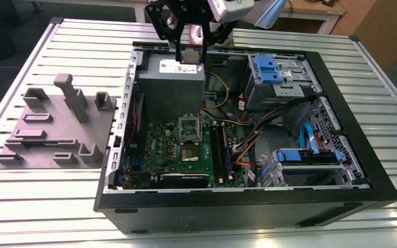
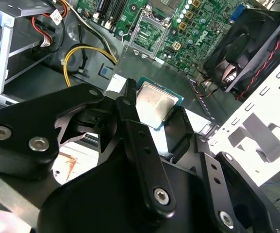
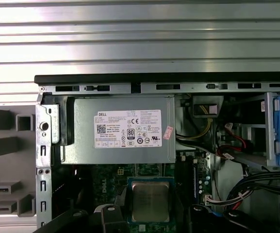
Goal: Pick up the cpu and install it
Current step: 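Pick up the cpu and move it towards the insertion slot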
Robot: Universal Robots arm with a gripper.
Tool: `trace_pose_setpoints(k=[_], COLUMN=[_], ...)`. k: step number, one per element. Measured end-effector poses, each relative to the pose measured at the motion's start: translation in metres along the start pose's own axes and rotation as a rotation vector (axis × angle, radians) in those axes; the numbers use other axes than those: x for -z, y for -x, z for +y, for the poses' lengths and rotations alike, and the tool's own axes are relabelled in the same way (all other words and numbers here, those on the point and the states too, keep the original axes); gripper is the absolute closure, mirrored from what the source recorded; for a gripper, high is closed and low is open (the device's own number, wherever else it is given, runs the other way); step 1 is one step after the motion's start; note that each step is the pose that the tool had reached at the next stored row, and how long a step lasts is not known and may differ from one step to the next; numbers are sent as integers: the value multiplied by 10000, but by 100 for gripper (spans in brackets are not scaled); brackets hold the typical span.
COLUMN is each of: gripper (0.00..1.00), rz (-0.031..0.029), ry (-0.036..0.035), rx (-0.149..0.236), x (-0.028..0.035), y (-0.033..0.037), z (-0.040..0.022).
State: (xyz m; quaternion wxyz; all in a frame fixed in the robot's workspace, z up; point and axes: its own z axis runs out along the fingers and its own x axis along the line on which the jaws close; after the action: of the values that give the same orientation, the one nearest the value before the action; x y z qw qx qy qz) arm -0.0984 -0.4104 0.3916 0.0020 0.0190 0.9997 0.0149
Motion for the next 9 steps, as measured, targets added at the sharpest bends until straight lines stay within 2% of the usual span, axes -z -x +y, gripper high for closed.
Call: trace_pose_setpoints(k=[9], gripper=[53], rz=[0], ry=[-1], rx=[0], x=[0], y=[37], z=[1])
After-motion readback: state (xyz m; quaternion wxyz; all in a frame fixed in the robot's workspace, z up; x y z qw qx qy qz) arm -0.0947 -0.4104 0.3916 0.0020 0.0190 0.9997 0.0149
